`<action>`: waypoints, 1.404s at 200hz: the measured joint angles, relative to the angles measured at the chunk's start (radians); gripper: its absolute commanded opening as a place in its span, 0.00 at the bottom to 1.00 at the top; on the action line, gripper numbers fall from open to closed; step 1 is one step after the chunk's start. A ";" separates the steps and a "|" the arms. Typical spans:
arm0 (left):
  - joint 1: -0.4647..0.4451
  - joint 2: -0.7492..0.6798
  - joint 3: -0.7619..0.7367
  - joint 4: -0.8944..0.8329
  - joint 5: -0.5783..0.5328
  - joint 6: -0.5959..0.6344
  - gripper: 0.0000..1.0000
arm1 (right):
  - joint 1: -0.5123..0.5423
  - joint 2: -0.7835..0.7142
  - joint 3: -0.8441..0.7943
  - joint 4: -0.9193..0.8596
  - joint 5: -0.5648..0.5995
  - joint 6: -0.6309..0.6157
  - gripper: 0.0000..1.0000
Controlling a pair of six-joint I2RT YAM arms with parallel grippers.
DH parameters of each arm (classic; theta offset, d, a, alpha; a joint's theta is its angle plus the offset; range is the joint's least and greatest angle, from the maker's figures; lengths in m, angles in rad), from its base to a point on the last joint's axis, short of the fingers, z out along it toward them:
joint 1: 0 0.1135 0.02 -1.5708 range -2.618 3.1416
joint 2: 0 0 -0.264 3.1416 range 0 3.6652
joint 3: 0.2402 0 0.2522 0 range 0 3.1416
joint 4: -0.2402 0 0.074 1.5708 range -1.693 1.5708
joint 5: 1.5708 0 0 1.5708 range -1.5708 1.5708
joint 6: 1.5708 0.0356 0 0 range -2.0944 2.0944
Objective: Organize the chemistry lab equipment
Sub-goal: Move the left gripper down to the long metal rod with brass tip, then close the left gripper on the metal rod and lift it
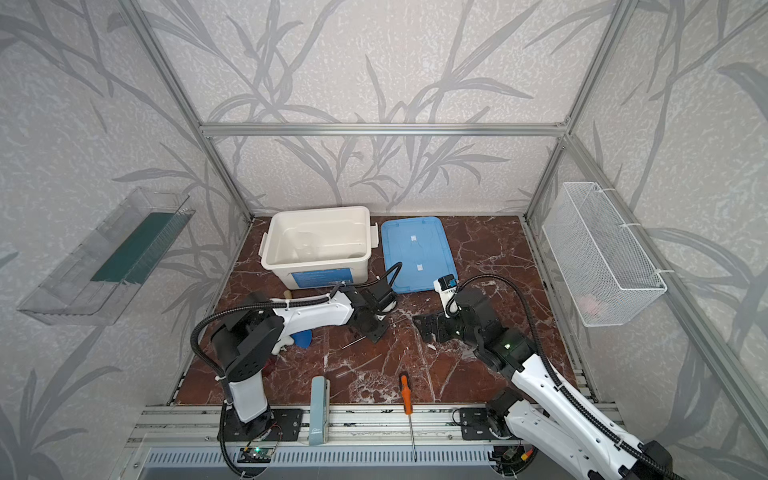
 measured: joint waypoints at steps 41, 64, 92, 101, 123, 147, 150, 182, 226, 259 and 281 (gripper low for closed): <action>0.000 0.006 0.004 0.019 -0.013 -0.010 0.18 | 0.000 -0.011 0.000 -0.019 0.024 0.009 1.00; -0.002 0.000 -0.007 0.034 -0.032 -0.008 0.06 | 0.000 -0.012 0.005 -0.030 0.050 0.024 1.00; -0.009 -0.003 -0.011 0.036 -0.071 0.003 0.00 | 0.000 -0.024 0.008 -0.033 0.087 0.055 1.00; -0.012 -0.003 -0.011 0.036 -0.084 0.006 0.00 | 0.000 -0.035 0.008 -0.032 0.095 0.070 1.00; -0.013 -0.003 -0.011 0.033 -0.114 0.022 0.00 | 0.000 -0.072 0.007 -0.026 0.113 0.101 1.00; -0.013 -0.003 -0.011 0.031 -0.148 0.037 0.00 | 0.000 -0.099 0.006 -0.021 0.133 0.119 1.00; -0.013 -0.003 -0.010 0.031 -0.153 0.039 0.00 | 0.000 -0.100 0.005 -0.020 0.135 0.121 1.00; -0.013 -0.003 0.000 0.013 -0.196 0.059 0.00 | -0.001 -0.112 -0.013 -0.010 0.156 0.129 1.00; -0.013 -0.044 0.024 -0.021 -0.212 0.068 0.00 | -0.001 -0.108 -0.051 0.021 0.162 0.141 1.00; -0.013 -0.146 0.024 -0.025 -0.219 0.058 0.00 | -0.001 -0.074 -0.071 0.050 0.158 0.155 1.00; -0.013 -0.194 0.026 -0.023 -0.231 0.043 0.00 | -0.001 -0.071 -0.072 0.063 0.153 0.157 1.00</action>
